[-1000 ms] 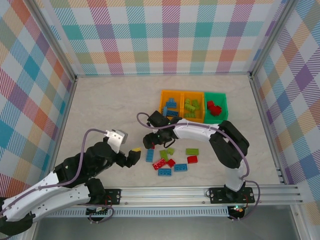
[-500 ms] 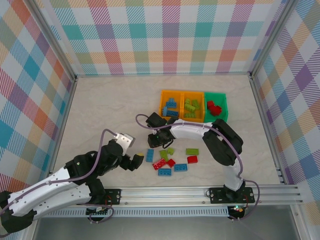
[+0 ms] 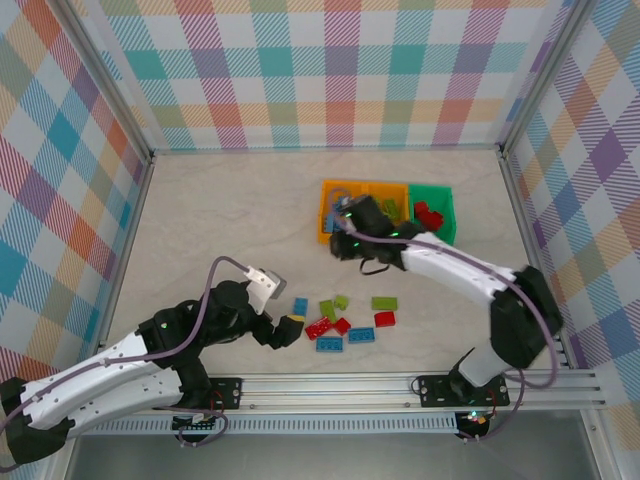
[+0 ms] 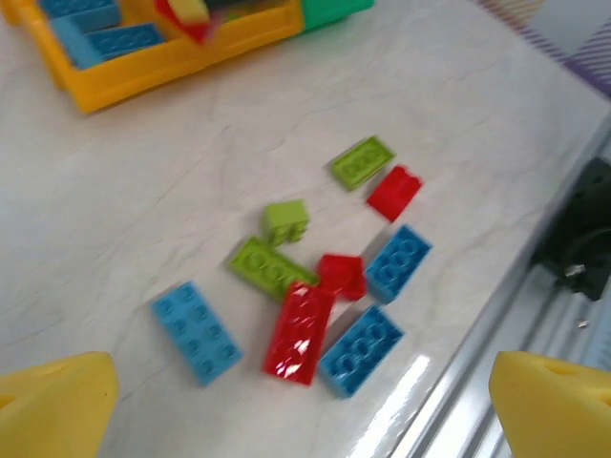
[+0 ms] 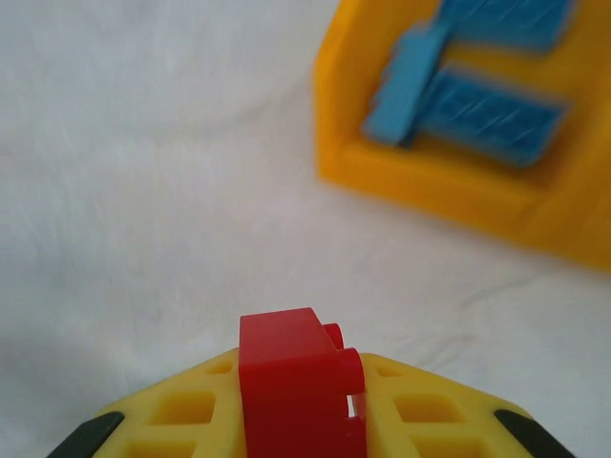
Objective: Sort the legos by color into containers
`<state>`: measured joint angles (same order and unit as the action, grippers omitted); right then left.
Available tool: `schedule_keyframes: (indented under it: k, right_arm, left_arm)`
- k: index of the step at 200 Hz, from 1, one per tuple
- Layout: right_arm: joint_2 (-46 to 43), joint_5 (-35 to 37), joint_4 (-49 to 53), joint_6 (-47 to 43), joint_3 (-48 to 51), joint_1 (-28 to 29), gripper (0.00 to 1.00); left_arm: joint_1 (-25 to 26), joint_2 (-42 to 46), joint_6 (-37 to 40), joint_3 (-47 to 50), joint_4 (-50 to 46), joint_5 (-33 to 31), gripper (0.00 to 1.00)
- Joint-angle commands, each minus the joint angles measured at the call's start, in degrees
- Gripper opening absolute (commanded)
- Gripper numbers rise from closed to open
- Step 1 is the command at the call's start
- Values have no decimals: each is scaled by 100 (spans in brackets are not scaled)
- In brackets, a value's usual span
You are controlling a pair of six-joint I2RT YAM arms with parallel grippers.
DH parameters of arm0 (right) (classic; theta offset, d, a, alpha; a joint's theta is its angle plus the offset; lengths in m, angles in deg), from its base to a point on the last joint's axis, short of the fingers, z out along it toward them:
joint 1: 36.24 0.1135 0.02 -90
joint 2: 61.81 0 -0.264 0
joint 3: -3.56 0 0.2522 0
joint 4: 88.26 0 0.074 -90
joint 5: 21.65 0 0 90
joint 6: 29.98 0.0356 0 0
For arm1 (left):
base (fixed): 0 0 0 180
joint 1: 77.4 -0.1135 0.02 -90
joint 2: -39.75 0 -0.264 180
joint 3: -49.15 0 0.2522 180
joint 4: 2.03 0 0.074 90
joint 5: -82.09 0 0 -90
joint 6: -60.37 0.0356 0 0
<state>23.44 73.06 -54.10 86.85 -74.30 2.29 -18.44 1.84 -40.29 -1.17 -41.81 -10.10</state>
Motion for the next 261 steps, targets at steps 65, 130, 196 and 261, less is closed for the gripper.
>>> schedule_keyframes:
  k: [65, 130, 196, 261]
  right_arm:
    - [394, -315, -591, 320, 46, -3308, 27]
    - [1238, -426, -197, 253, -868, -3483, 55]
    - [-639, -2161, -154, 467, -12, -3073, 76]
    - [-2161, -2036, 624, 318, 961, -2534, 97]
  left_arm:
    - [1, -126, -411, 329, 2145, 269, 100]
    - [1, -292, -1222, 171, 1413, -724, 100]
    - [2, -1537, -2284, -374, 912, -1447, 100]
    - [438, -4341, -2035, -2222, 103, -1286, 100]
